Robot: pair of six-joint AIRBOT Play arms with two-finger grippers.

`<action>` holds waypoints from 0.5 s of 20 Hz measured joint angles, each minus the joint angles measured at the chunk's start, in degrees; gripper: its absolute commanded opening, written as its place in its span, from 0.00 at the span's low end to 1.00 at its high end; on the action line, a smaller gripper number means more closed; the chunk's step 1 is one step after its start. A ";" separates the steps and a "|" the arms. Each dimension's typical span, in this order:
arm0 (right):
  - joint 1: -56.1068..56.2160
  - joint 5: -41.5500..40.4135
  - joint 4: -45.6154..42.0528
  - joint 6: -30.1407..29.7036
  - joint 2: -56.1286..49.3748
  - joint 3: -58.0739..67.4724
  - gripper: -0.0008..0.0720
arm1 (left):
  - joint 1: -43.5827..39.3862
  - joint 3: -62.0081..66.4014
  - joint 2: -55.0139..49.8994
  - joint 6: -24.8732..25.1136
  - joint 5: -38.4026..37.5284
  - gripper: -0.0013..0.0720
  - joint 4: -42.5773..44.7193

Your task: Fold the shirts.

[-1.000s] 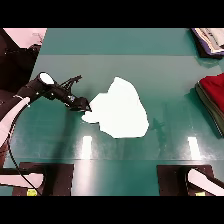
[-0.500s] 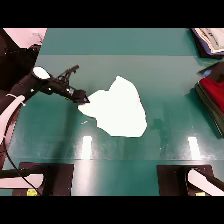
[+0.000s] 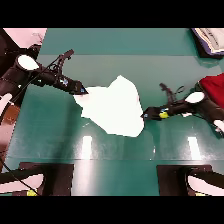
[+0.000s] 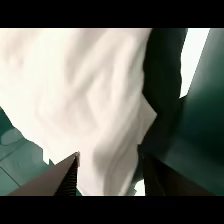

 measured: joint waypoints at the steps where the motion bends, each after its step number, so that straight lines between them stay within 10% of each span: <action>1: 1.99 -0.79 -0.07 -0.09 -1.46 0.72 0.12 | 0.00 0.04 0.07 0.00 -0.68 0.05 0.04; 10: -0.87 -0.13 -5.90 1.25 5.27 17.29 0.03 | 0.02 9.66 6.97 -1.31 -4.37 0.05 3.80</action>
